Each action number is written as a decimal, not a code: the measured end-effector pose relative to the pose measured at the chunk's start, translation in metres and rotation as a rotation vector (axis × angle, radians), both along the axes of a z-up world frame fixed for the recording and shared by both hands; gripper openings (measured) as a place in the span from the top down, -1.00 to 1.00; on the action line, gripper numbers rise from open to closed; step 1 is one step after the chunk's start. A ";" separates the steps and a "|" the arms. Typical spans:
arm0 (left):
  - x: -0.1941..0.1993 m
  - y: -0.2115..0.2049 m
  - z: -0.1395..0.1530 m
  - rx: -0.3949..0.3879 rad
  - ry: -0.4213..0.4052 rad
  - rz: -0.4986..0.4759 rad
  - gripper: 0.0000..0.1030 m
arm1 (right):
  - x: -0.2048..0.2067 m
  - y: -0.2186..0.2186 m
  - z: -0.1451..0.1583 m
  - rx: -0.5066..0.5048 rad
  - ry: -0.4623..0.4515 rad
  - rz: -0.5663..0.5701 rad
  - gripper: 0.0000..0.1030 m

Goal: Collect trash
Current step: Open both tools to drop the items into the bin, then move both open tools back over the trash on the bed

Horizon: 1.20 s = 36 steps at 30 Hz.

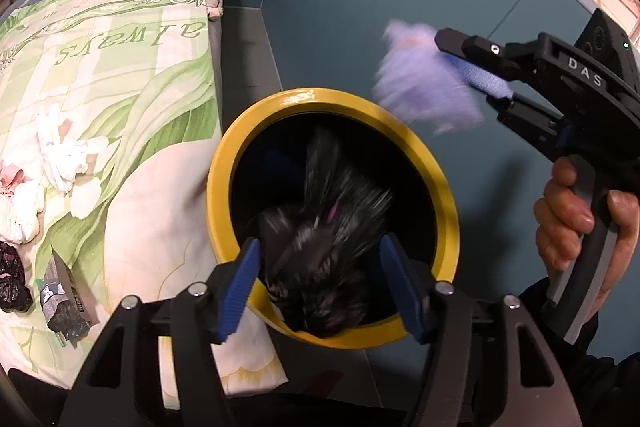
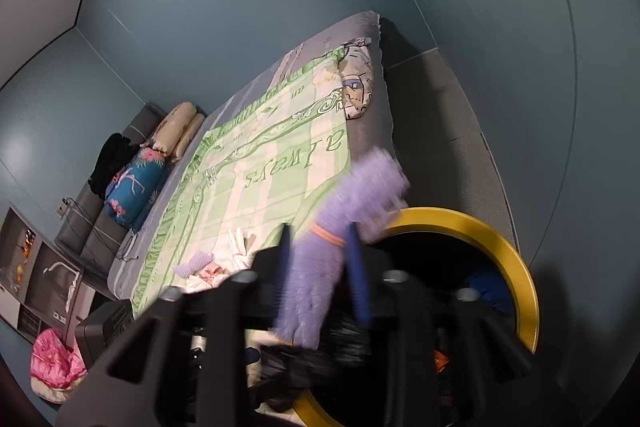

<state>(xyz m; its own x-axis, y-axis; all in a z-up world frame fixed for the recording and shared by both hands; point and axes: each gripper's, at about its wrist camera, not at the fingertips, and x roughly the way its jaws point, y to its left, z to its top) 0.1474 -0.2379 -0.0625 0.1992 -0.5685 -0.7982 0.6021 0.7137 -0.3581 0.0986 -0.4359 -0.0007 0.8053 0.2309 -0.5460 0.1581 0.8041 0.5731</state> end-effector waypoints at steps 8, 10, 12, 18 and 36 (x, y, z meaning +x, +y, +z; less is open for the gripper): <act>-0.001 0.009 0.003 -0.002 -0.024 0.015 -0.46 | 0.000 -0.001 0.003 -0.002 -0.014 -0.008 0.23; 0.000 0.015 0.005 -0.001 -0.030 0.033 -0.51 | 0.000 0.000 0.003 -0.004 -0.016 0.002 0.23; 0.003 0.021 0.004 0.000 -0.031 0.051 -0.51 | 0.002 0.003 0.003 -0.006 -0.017 0.016 0.23; 0.014 0.047 0.009 0.021 -0.064 0.124 -0.58 | 0.009 0.018 0.005 -0.017 -0.021 0.066 0.12; 0.045 0.156 0.022 0.027 -0.130 0.370 -0.62 | 0.040 0.101 0.016 -0.054 -0.019 0.289 0.01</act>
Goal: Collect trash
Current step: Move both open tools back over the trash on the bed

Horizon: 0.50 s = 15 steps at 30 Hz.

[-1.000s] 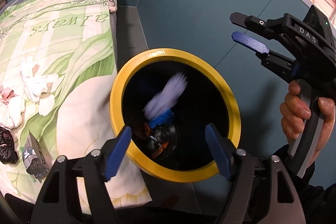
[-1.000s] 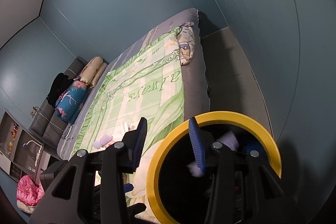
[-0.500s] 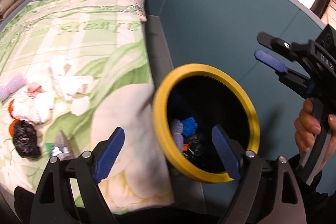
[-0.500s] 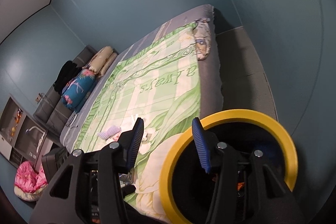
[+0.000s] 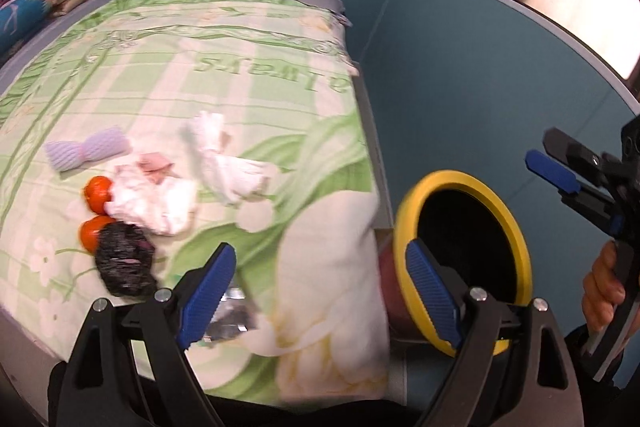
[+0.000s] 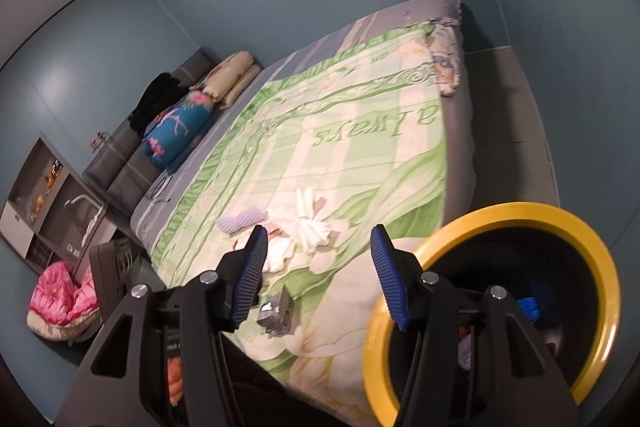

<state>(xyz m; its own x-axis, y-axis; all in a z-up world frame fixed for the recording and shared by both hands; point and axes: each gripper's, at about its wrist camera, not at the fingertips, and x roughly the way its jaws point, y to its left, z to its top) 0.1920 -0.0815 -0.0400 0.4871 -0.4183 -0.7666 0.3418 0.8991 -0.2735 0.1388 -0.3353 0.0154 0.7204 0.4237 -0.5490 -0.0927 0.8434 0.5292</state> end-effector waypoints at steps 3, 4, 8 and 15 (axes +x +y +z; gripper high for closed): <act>0.002 0.018 -0.004 0.002 0.002 0.037 -0.62 | 0.005 0.013 -0.003 -0.005 0.011 0.034 0.01; 0.003 0.027 -0.005 0.009 -0.002 0.052 -0.62 | 0.008 0.018 -0.004 -0.005 0.017 0.047 0.01; 0.007 0.053 -0.012 0.029 0.002 0.107 -0.62 | 0.015 0.037 -0.009 -0.016 0.036 0.084 0.01; 0.014 0.096 -0.031 0.023 0.033 0.198 -0.62 | 0.035 0.068 -0.018 -0.055 0.069 0.130 0.01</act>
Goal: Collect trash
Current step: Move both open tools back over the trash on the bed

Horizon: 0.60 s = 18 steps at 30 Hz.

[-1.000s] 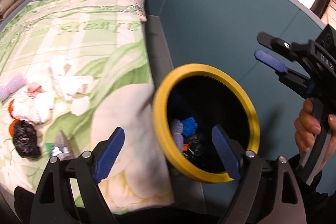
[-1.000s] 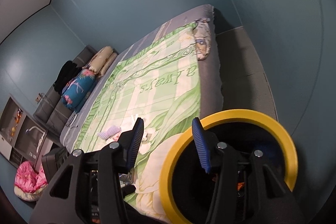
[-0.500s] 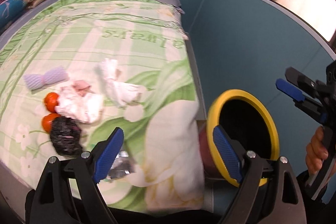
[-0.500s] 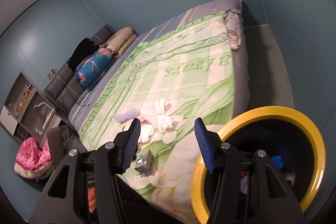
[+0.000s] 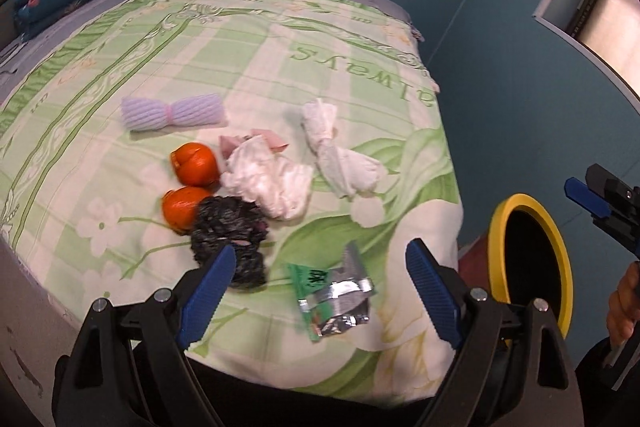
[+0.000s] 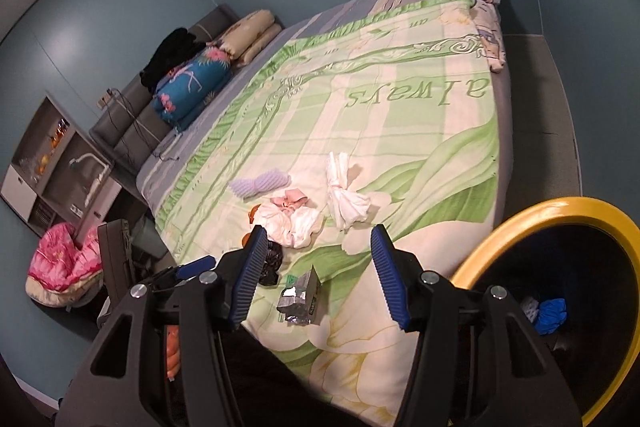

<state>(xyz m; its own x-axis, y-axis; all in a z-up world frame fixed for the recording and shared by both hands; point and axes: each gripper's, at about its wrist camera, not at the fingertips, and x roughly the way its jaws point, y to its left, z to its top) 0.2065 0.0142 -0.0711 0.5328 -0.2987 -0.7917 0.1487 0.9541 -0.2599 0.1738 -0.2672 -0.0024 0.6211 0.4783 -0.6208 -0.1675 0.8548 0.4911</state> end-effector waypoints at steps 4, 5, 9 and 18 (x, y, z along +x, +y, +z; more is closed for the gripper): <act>0.003 0.015 -0.013 0.012 0.016 0.032 -0.62 | 0.019 0.019 -0.006 -0.029 0.022 0.025 0.01; 0.005 0.018 -0.017 0.013 0.022 0.040 -0.62 | 0.024 0.024 -0.008 -0.037 0.029 0.030 0.01; 0.011 0.031 -0.031 -0.002 0.049 0.063 -0.62 | 0.046 0.043 -0.021 -0.063 0.060 0.048 0.01; 0.029 0.047 -0.059 -0.025 0.098 0.083 -0.62 | 0.111 0.087 -0.065 -0.132 0.163 0.058 0.01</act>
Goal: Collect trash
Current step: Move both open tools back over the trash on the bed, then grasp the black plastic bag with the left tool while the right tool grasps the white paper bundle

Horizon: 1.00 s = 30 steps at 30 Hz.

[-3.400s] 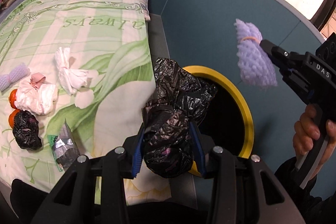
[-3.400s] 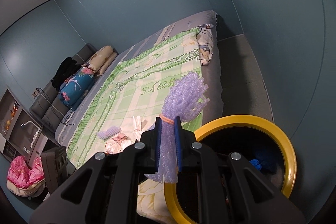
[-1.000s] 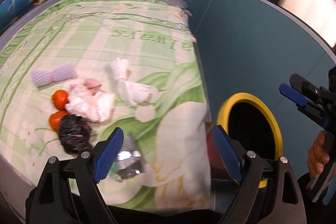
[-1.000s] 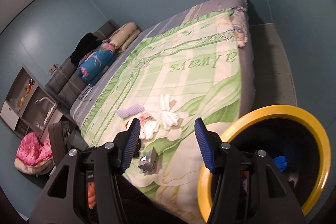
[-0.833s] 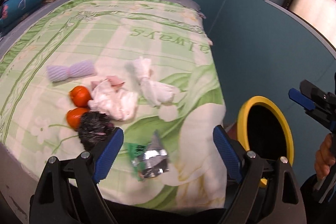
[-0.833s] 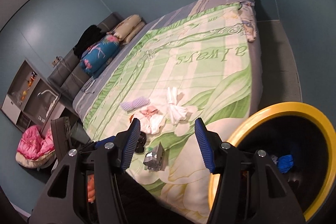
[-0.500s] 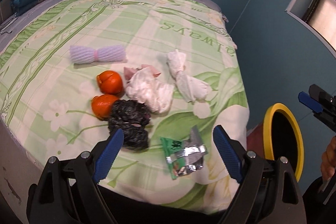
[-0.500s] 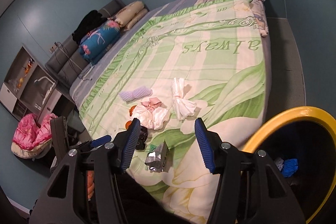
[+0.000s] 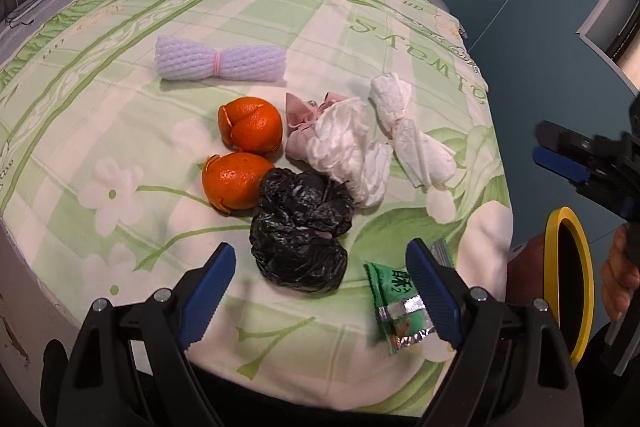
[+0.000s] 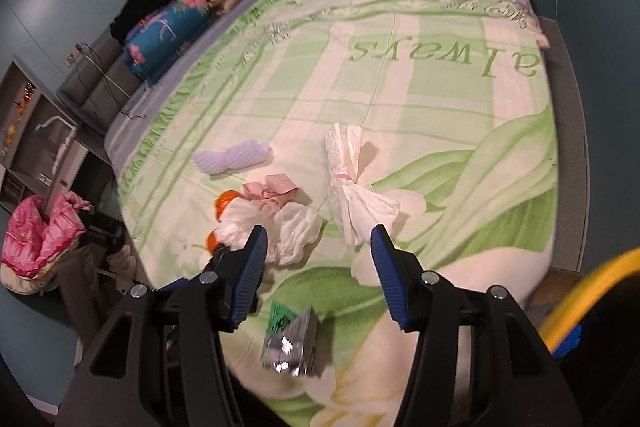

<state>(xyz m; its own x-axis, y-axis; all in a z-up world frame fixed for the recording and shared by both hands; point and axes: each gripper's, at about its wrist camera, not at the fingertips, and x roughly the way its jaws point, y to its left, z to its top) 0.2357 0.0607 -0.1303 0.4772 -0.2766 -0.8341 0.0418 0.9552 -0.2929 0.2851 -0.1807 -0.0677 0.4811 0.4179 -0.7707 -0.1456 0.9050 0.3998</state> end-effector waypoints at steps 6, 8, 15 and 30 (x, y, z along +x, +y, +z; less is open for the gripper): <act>0.007 0.006 -0.015 -0.018 0.032 0.007 -0.62 | 0.048 0.024 -0.033 -0.058 0.075 -0.009 0.01; 0.009 0.006 -0.018 -0.022 0.039 0.007 -0.62 | 0.062 0.030 -0.044 -0.079 0.100 -0.018 0.01; 0.017 -0.001 -0.028 -0.020 0.058 -0.014 -0.62 | 0.094 0.044 -0.079 -0.114 0.174 -0.032 0.10; 0.026 -0.035 -0.034 0.072 0.061 -0.097 0.12 | 0.098 0.050 -0.103 -0.202 0.198 -0.043 0.52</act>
